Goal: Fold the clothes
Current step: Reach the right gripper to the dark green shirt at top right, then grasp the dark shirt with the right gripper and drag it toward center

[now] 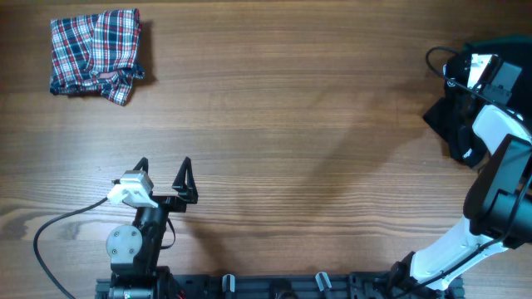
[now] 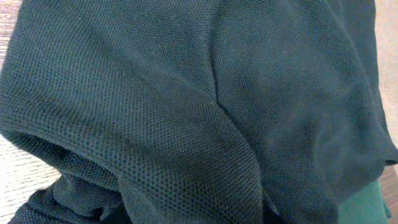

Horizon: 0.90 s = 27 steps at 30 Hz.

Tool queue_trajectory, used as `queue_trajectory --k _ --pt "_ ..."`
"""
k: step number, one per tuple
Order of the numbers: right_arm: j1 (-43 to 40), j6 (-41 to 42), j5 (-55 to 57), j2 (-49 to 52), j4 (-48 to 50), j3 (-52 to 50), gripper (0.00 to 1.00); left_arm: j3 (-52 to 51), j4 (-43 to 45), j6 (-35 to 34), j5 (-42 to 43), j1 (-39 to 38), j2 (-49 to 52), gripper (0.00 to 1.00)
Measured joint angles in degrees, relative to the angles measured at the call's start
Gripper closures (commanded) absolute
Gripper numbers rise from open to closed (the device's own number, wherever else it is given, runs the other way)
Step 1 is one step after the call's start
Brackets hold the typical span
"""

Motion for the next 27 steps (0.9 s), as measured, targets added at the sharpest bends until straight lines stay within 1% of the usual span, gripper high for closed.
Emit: queue_trajectory --k 1,2,5,8,14,19,22,27 --pt "0.00 0.46 -0.15 -0.24 -0.17 0.00 0.94 0.00 0.00 0.00 0.00 0.00 0.00 0.00" --pt "0.00 0.96 -0.31 -0.63 -0.17 0.00 0.96 0.00 0.00 0.00 0.00 0.00 0.00 0.00" --pt "0.02 2.43 -0.63 -2.51 -0.31 0.00 0.96 0.00 0.00 0.00 0.00 0.00 0.00 0.00" --pt "0.02 3.96 -2.71 -7.13 -0.39 0.00 0.96 0.00 0.00 0.00 0.00 0.00 0.00 0.00" --pt "0.00 10.29 -9.86 -17.57 -1.68 0.00 0.96 0.00 0.00 0.00 0.00 0.00 0.00 0.00" --pt "0.37 16.59 -16.96 -22.88 -2.75 0.00 0.96 0.00 0.00 0.00 0.00 0.00 0.00 0.00" --pt "3.30 20.20 -20.85 -28.20 -2.78 0.00 0.96 0.00 0.00 0.00 0.00 0.00 0.00 0.00" --pt "8.41 23.26 -22.88 -33.62 -3.50 0.00 0.96 0.00 0.00 0.00 0.00 0.00 0.00 0.00"
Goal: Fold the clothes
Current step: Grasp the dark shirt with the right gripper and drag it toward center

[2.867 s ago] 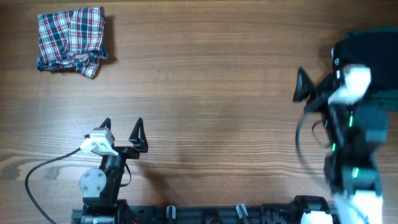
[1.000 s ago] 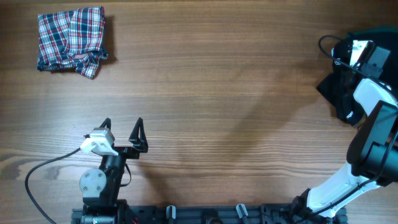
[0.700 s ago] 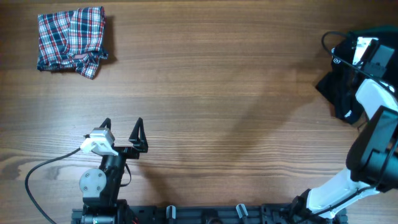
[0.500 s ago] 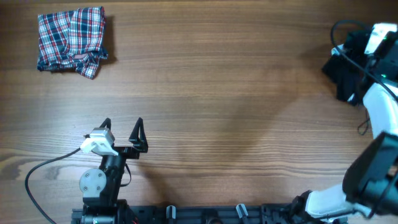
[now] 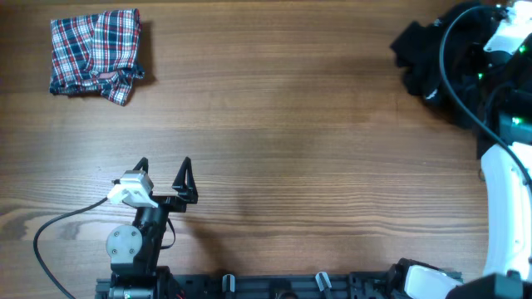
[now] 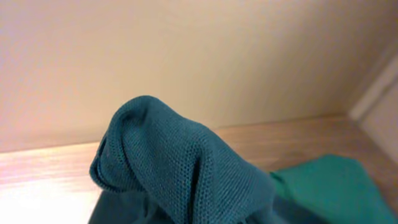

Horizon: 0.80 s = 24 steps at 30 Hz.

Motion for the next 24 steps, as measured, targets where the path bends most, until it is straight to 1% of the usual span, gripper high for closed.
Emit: queue_trajectory --k 2,6,8,11,14,19,24 --pt "1.01 1.18 -0.31 -0.94 -0.59 0.00 0.96 0.00 0.00 0.00 0.00 0.00 0.00 0.00" --pt "6.40 6.40 -0.74 -2.25 -5.44 0.00 0.96 0.00 0.00 0.00 0.00 0.00 0.00 0.00" --pt "10.71 7.48 -0.83 -2.23 -7.21 0.00 0.96 0.00 0.00 0.00 0.00 0.00 0.00 0.00" --pt "17.11 8.41 -0.87 -2.23 -7.39 0.00 0.96 0.00 0.00 0.00 0.00 0.00 0.00 0.00" --pt "22.93 10.82 -0.90 -2.21 -7.19 0.00 0.96 0.00 0.00 0.00 0.00 0.00 0.00 0.00" --pt "33.59 17.49 -0.96 -1.79 -3.45 0.00 0.96 0.00 0.00 0.00 0.00 0.00 0.00 0.00" --pt "41.13 23.58 -1.14 -0.37 -0.24 0.00 0.96 0.00 0.00 0.00 0.00 0.00 0.00 0.00"
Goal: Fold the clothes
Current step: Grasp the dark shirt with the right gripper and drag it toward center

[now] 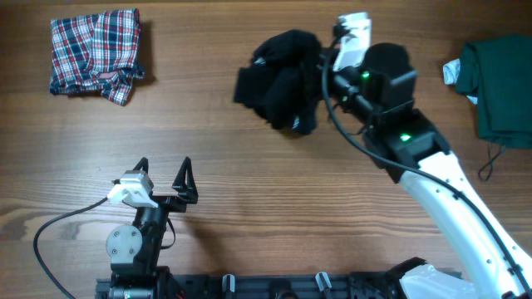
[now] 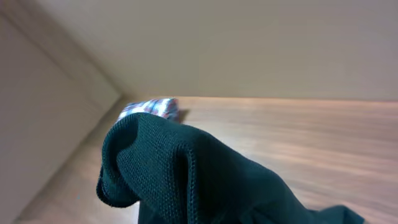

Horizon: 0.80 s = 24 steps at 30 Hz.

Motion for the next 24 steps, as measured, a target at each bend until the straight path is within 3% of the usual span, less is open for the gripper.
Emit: queue_trajectory --k 11,18,24 --pt "1.95 8.11 -0.42 9.49 3.41 0.00 0.96 0.00 0.00 0.00 0.00 0.00 0.00 0.00" --pt "1.09 6.99 4.17 10.51 4.02 0.00 0.92 0.00 0.00 0.00 0.00 0.00 0.00 0.00" --pt "-1.49 3.85 12.35 10.51 0.92 0.00 0.96 0.00 0.00 0.00 0.00 0.00 0.00 0.00"
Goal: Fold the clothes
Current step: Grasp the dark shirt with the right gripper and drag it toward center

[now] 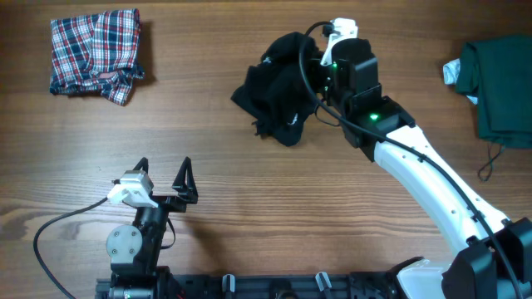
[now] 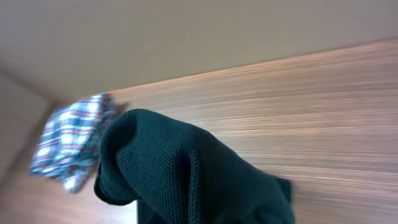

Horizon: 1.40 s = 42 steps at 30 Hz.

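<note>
A crumpled dark green garment [image 1: 281, 87] hangs bunched at the table's upper middle, and my right gripper [image 1: 320, 62] is shut on it; its fingers are hidden by the cloth. In the right wrist view the same garment [image 2: 180, 174] fills the lower frame. A folded plaid shirt [image 1: 96, 51] lies at the far left corner, also seen as the plaid shirt [image 2: 71, 140] in the wrist view. My left gripper [image 1: 163, 176] rests open near the front edge, holding nothing.
A pile of green clothes [image 1: 497, 83] lies at the right edge with a pale item [image 1: 451, 72] beside it. The right arm [image 1: 424, 178] stretches diagonally across the right half of the wooden table [image 1: 249, 208].
My right gripper, still holding the dark garment, has shifted slightly, and the cloth now hangs lower and a little further left. The left arm has not moved.
My right gripper was down in the dark clothes at the table's right edge. Then it held a dark garment lifted at the far right corner. Then it had the garment over the upper middle, where it hangs now.
</note>
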Tool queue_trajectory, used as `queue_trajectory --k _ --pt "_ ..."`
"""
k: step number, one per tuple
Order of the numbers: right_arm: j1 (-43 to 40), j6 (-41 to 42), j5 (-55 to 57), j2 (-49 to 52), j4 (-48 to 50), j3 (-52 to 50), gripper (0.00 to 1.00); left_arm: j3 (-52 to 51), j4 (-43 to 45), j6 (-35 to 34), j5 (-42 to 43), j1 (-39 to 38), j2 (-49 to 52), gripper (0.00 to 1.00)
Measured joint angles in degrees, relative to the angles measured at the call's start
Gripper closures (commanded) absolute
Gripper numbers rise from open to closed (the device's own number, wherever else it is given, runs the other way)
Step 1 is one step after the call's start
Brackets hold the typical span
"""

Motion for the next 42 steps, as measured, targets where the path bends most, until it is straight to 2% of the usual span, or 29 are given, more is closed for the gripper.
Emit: queue_trajectory --k 11,16,21,25,28,30,31,32,35,36,42 --pt "-2.75 -6.78 10.34 -0.92 0.68 0.00 0.95 0.00 0.00 0.00 0.00 0.00 0.00 0.00" --pt "-2.86 -13.03 23.58 -8.28 -2.84 0.00 0.95 0.00 0.00 0.00 0.00 0.00 0.00 0.00" --pt "-5.62 -17.05 29.81 -13.38 -5.31 0.00 0.95 0.00 0.00 0.00 0.00 0.00 0.00 0.00" --pt "-6.88 -18.05 28.48 -14.58 -5.42 0.00 0.95 0.00 0.00 0.00 0.00 0.00 0.00 0.00" --pt "-6.82 -16.59 21.57 -13.79 -6.16 0.02 0.88 0.00 0.00 0.00 0.00 0.00 0.00 0.00" --pt "-6.78 -13.14 16.24 -11.37 -6.14 0.02 0.88 0.00 0.00 0.00 0.00 0.00 0.00 0.00" --pt "-6.60 -11.47 13.44 -9.35 -6.08 0.02 0.86 0.00 0.00 0.00 0.00 0.00 0.00 0.00" --pt "-6.32 -9.68 10.80 -7.08 -5.51 0.02 0.72 0.00 0.00 0.00 0.00 0.00 0.00 0.00" --pt "-4.24 -4.26 3.06 0.66 -1.01 0.02 0.07 0.00 0.00 0.00 0.00 0.00 0.00 0.00" --pt "-3.28 -3.17 1.51 2.49 0.44 0.02 0.00 0.00 0.00 0.00 0.00 0.00 0.00 0.00" --pt "4.50 0.46 -5.49 8.11 5.55 0.02 0.00 0.00 0.00 0.00 0.00 0.00 0.00 0.00"
